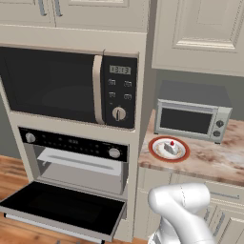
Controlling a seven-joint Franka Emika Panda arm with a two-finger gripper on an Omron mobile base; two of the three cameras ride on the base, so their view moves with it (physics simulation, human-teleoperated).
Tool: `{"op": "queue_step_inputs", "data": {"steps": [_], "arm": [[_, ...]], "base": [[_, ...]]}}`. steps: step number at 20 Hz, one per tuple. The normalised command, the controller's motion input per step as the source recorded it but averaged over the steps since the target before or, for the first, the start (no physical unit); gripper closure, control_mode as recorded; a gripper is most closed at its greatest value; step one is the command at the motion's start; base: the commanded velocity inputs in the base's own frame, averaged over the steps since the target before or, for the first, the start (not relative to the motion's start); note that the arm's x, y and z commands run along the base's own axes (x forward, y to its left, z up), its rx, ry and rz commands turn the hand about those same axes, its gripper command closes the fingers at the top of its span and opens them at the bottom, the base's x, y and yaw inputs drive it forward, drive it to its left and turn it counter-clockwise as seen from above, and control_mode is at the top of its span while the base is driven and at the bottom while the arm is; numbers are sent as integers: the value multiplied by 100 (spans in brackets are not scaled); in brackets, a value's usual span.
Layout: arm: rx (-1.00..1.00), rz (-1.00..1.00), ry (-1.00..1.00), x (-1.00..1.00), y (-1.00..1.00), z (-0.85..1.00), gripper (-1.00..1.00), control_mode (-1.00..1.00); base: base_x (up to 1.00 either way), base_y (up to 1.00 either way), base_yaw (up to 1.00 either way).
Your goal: Take the baked cake out of the oven and place it on the plate for cooling. Then close the oven door.
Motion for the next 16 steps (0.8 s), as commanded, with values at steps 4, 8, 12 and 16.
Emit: {"op": "queue_step_inputs", "data": {"steps": [4,8,12,16], "arm": [[-1,0,-9,0,0,-44,-100,-100],[-2,0,-9,0,0,-46,-100,-100],[-3,-2,-5,0,0,-40,-100,-100],[-2,-8,0,0,0,-23,-100,-100]], "base": [[0,0,0],[0,0,0],[0,0,0],[0,0,0]]}}
